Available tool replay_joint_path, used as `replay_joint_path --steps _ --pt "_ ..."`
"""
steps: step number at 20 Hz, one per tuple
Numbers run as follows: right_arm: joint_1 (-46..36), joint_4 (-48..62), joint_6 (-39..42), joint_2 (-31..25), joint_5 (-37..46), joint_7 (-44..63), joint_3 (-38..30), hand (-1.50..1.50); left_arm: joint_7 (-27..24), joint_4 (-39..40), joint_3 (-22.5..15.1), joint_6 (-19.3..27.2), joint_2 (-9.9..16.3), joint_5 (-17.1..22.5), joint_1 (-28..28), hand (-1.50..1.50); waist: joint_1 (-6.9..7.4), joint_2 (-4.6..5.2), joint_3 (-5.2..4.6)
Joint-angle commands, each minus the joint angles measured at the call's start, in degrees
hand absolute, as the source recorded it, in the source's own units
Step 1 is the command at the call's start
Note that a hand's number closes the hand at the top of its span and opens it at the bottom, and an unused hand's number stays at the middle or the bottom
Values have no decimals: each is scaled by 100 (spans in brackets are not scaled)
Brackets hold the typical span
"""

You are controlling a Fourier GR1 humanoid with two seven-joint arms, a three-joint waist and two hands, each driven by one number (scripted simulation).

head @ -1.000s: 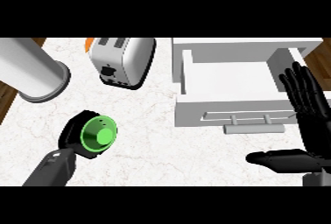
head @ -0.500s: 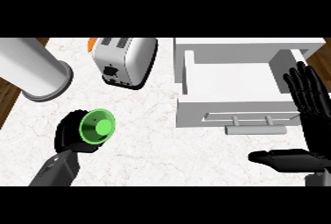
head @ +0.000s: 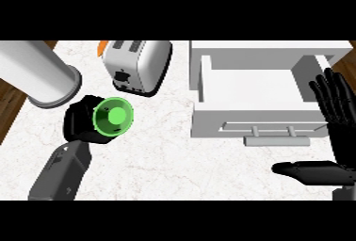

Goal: Pick up the cup, place it into the drawer and close the drawer

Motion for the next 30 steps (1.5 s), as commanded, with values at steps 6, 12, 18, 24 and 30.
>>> replay_joint_path --steps 6,12,18,24,30 --pt "259 -65 178 -148 -77 -100 -184 -150 1217 -2022 -700 868 -697 -90 -497 150 46 -30 7" --pt "188 42 -3 144 232 -201 146 -150 2590 -3163 -1273 1539 -910 -21 -847 150 27 -15 4" --pt "294 -134 22 135 175 -159 53 -150 3513 -3263 -1605 2280 -919 -174 -1785 150 -30 3 1" --pt "78 -73 293 -188 -302 40 -348 -150 3760 -2251 -2228 3390 -923 146 -3028 150 -143 25 2" --pt "94 -253 280 -110 -268 78 -252 -150 3741 -1010 -2160 3523 -924 599 -3860 150 -216 50 2"
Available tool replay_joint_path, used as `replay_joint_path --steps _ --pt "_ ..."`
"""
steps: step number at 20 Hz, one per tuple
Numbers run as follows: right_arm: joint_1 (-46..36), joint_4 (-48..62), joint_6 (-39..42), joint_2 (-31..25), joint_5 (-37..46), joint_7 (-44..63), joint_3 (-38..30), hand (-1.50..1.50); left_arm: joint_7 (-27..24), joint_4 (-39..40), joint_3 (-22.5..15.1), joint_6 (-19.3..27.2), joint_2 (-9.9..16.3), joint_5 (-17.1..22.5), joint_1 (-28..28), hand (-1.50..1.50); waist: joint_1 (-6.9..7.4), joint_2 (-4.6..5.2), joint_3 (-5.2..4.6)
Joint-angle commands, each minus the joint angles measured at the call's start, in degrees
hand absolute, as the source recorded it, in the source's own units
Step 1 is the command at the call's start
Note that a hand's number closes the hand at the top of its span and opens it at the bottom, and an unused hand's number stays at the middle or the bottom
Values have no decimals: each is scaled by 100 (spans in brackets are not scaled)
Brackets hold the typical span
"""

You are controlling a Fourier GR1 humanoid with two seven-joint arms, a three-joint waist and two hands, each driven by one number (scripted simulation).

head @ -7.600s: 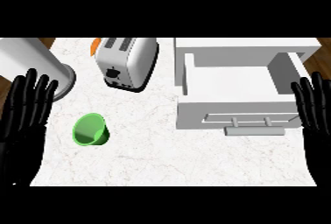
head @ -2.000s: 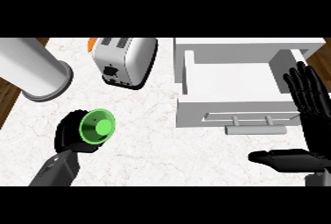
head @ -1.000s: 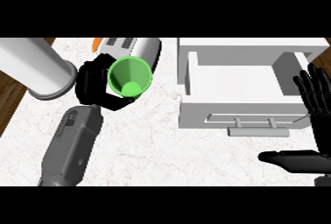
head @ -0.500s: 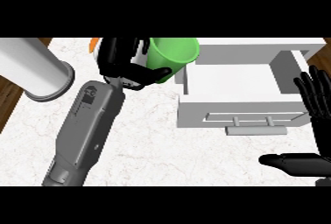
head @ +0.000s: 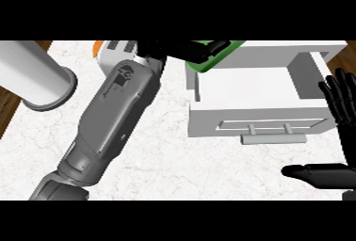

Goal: Pick up the cup, place it into the drawer and close the drawer

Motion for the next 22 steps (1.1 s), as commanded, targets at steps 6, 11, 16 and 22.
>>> replay_joint_path --steps 6,11,16,22 --pt "-90 128 62 21 -50 -99 -30 -150 -31 1407 -517 399 -6 727 -904 150 -40 16 0" --pt "126 -54 130 20 23 -151 30 -150 -372 1760 -1366 714 -6 1397 -896 150 -143 24 1" --pt "-46 28 327 -128 -180 -141 -50 -150 -468 2212 -2062 1161 -6 1725 -958 150 -336 64 5" --pt "49 25 214 76 0 -241 131 -150 -320 2405 -2777 1119 -6 1772 -830 -150 -350 73 4"
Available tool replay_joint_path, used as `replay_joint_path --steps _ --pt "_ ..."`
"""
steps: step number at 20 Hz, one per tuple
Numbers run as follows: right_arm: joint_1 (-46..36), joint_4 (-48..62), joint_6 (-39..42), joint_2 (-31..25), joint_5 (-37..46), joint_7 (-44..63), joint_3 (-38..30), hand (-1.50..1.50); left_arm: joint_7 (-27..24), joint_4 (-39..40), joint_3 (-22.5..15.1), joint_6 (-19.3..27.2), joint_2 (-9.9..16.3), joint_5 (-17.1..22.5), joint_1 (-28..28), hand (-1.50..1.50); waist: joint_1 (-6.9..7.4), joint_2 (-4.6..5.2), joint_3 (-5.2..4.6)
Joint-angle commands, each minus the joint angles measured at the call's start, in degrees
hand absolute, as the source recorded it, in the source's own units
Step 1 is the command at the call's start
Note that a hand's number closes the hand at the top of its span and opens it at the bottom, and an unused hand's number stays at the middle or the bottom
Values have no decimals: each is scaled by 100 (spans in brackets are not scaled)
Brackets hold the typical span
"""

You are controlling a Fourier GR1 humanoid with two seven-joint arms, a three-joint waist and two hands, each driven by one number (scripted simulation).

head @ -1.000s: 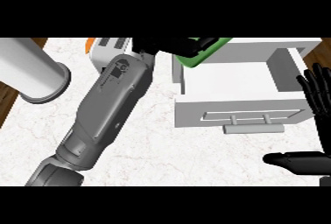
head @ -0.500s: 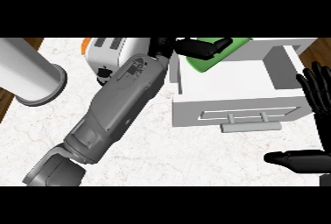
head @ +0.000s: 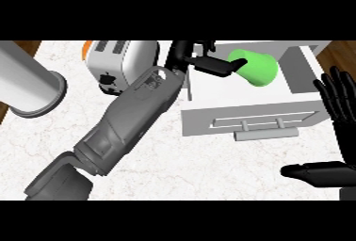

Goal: Pick up the cup, place it into the drawer and close the drawer

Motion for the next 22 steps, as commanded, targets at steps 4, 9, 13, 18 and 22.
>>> replay_joint_path --steps 4,9,13,18,22 --pt "-477 643 2 -143 74 -223 -171 -150 383 -125 -1059 175 -1 172 247 -150 51 5 2" --pt "-215 35 19 -40 28 59 37 -150 392 175 -1327 643 -1 246 59 -150 -159 40 0" --pt "-515 243 231 -142 -569 142 -236 -150 -2 -504 -1382 993 -1 563 335 -150 -19 3 -2" --pt "31 -183 757 -134 -1364 344 -208 150 -249 -543 -987 689 -1 777 -1 -150 117 -56 -5" --pt "285 -315 1129 -524 -1260 184 -356 150 -220 -638 -716 741 -1 807 -167 -150 290 -89 -6"
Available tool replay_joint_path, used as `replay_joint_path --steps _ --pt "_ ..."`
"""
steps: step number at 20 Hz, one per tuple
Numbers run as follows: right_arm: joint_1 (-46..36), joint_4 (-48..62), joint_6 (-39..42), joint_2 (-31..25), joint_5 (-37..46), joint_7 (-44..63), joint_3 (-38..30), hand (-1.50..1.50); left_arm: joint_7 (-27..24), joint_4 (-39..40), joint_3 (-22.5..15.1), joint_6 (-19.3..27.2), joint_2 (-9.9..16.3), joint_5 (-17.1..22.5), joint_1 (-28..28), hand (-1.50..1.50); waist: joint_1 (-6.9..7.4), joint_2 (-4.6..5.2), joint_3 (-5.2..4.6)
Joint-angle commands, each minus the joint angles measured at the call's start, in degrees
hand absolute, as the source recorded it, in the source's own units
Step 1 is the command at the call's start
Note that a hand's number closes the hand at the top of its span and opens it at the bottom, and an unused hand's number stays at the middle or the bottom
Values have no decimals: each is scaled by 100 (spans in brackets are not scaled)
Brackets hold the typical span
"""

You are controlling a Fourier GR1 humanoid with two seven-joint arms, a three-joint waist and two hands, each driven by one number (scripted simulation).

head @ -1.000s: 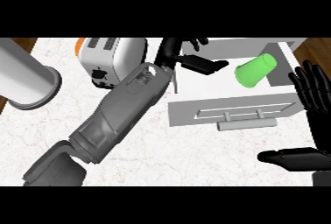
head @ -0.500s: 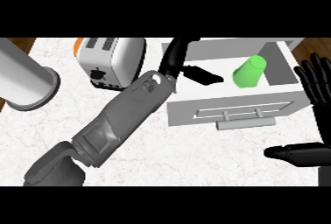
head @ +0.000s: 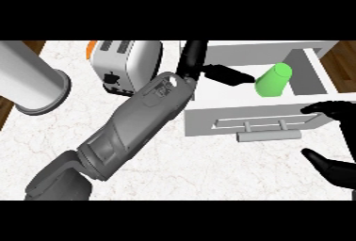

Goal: Pick up the cup, place it into the drawer and close the drawer

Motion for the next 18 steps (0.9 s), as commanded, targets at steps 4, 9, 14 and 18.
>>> replay_joint_path --steps 4,9,14,18 --pt "188 -254 424 -502 694 -37 198 150 162 -151 470 -196 106 60 -139 -150 272 -52 -3" --pt "402 -819 297 -591 1442 248 478 150 292 -763 710 -204 606 76 222 -150 351 -87 -7" --pt "375 -579 12 -458 2367 218 800 150 872 -1774 726 -165 1120 20 810 -150 449 -97 -5" --pt "-154 47 -459 -148 3160 200 1214 150 1093 -2563 835 -175 1566 -46 1236 -150 500 -82 -4"
